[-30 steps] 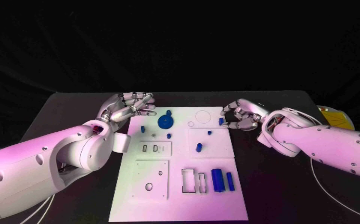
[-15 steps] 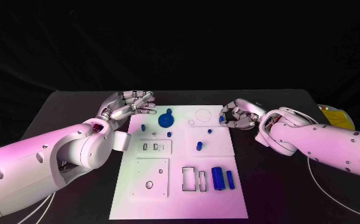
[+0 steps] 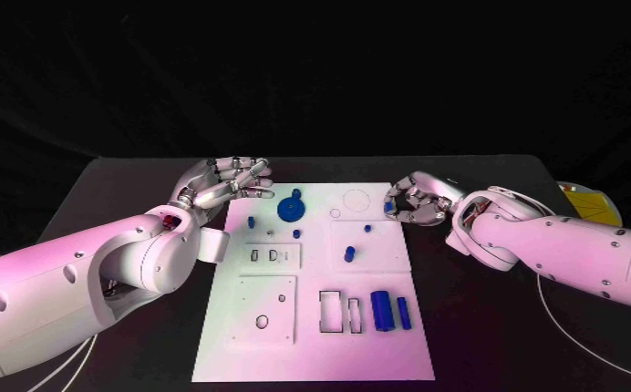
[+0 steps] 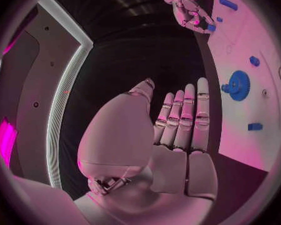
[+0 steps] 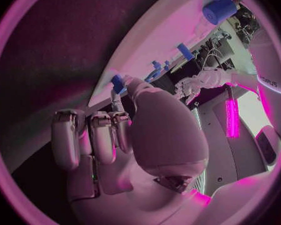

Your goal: Assemble the parts on the task board

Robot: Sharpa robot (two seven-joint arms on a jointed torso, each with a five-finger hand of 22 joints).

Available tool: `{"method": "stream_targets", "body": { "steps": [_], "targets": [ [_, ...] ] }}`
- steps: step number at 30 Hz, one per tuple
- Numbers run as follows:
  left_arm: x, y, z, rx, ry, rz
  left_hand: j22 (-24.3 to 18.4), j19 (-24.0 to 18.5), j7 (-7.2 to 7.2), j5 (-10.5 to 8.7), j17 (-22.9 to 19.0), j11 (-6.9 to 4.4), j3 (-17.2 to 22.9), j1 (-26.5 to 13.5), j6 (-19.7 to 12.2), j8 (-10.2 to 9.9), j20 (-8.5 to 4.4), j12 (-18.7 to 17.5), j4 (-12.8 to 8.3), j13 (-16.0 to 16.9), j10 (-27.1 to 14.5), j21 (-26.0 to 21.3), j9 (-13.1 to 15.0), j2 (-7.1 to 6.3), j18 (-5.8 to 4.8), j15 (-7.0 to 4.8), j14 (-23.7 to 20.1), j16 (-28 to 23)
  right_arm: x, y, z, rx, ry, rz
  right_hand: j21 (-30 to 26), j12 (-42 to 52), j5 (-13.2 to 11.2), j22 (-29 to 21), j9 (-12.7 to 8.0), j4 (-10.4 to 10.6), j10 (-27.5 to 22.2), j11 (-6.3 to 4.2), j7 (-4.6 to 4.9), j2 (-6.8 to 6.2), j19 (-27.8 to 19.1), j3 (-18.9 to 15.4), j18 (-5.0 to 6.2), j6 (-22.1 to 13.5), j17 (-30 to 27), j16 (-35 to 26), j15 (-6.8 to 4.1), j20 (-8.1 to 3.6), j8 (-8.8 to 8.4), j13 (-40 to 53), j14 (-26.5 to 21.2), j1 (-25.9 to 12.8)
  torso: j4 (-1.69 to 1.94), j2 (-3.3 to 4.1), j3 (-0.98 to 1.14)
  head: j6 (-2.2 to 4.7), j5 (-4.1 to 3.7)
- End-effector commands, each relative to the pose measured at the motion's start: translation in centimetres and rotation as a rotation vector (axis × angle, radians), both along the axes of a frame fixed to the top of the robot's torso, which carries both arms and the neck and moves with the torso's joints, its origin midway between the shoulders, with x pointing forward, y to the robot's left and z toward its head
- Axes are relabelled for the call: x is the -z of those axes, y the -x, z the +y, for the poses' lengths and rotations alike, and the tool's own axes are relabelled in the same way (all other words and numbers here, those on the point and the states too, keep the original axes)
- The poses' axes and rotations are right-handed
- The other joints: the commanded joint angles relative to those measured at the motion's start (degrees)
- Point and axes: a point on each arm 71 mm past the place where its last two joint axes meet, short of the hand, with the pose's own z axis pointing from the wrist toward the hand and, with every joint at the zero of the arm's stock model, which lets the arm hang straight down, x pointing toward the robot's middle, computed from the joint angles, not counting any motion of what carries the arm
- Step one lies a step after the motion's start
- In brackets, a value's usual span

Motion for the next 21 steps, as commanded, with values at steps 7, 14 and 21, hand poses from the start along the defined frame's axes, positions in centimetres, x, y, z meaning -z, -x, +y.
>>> {"method": "stream_targets", "body": {
  "steps": [7,14,21],
  "targets": [
    [-0.1,0.1,-0.2,0.017,0.007,-0.007,0.0,-0.2,1.74,-0.20,0.1,0.11,0.3,0.6,-0.2,-0.2,0.06,-0.4,0.0,0.1,-0.1,0.3,0.0,-0.21,0.63,0.06,-0.4,-0.1,-0.3,0.0,0.2,0.021,-0.010,-0.056,0.9,0.6,-2.1,10.4,0.4,-1.2,3.1,-1.14,-0.69,2.19,2.1,3.5,-0.60,1.9,13.5,0.2,-1.07,-0.85,1.10,11.7,5.5,0.9,-0.06,0.01,0.00,-0.10,0.19],
    [-0.1,0.0,-0.2,0.016,0.008,-0.008,0.0,-0.2,1.74,-0.20,0.1,0.11,0.3,0.6,-0.2,-0.2,0.06,-0.4,0.0,0.1,-0.1,0.3,0.0,-0.21,0.63,0.06,-0.4,-0.1,-1.2,0.7,1.1,0.040,-0.046,-0.108,1.5,0.9,-2.1,11.0,0.9,-1.6,3.4,-1.50,-1.12,3.05,2.6,5.0,-0.79,2.8,14.0,0.4,-1.36,-1.13,1.83,12.0,5.7,0.5,-0.06,-0.09,-0.03,-0.05,0.47],
    [-0.1,0.0,-0.1,0.014,0.007,-0.009,0.0,-0.2,1.77,-0.20,0.1,0.13,0.3,0.6,-0.3,-0.3,0.07,-0.5,0.0,0.1,-0.1,0.3,-0.1,-0.20,0.63,0.07,-0.4,-0.2,-2.9,1.9,4.0,0.060,-0.042,-0.131,1.7,0.7,-1.1,11.2,1.2,-1.6,3.3,-1.69,-1.30,3.56,2.8,6.1,-0.86,2.8,14.0,0.4,-1.56,-1.34,2.22,11.8,5.7,-0.4,-0.15,-0.21,-0.09,-0.05,0.68]
  ]
}}
